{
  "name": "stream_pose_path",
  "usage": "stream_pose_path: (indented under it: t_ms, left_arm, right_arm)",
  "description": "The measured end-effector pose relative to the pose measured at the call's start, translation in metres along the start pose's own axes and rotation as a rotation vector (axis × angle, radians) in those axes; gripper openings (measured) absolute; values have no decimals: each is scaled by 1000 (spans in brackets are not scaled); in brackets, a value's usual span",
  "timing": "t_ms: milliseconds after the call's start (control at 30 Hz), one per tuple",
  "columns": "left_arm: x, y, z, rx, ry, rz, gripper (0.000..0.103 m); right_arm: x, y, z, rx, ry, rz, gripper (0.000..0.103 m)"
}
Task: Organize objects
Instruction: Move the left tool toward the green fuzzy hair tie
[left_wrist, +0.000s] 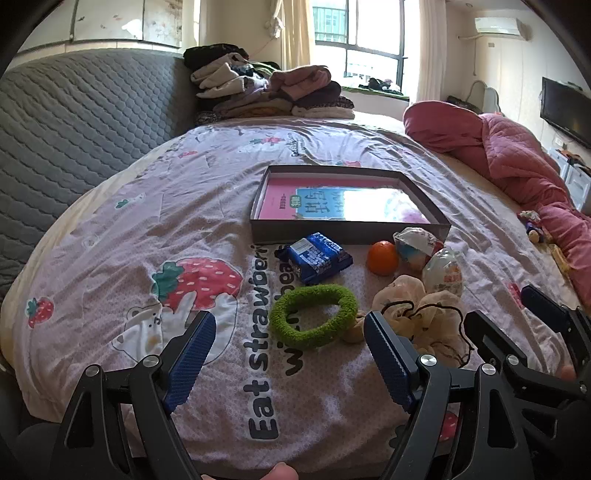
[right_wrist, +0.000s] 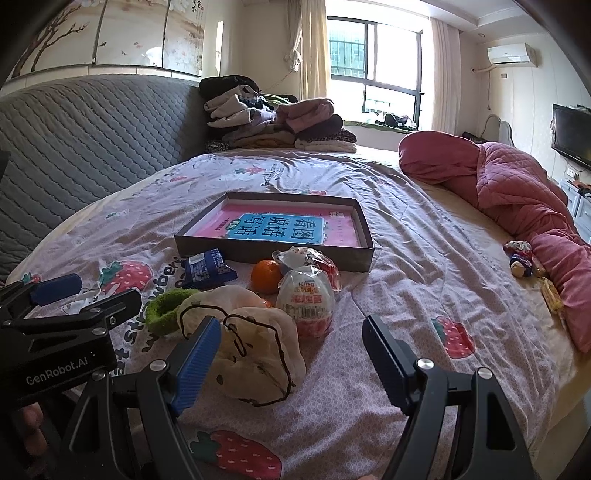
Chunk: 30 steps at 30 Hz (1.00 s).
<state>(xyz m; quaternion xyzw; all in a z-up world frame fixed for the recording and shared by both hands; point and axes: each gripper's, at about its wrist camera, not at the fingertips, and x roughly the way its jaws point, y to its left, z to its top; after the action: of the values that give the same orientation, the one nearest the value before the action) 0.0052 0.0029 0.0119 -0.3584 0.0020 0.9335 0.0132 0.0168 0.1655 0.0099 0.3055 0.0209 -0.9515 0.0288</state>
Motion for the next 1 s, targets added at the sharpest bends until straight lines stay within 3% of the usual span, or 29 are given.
stream_pose_path:
  t_ms: [1000]
  left_arm:
    - [3, 4, -2, -4, 23, -4, 83]
  right_arm:
    - [-5, 1, 0, 5, -19, 26, 78]
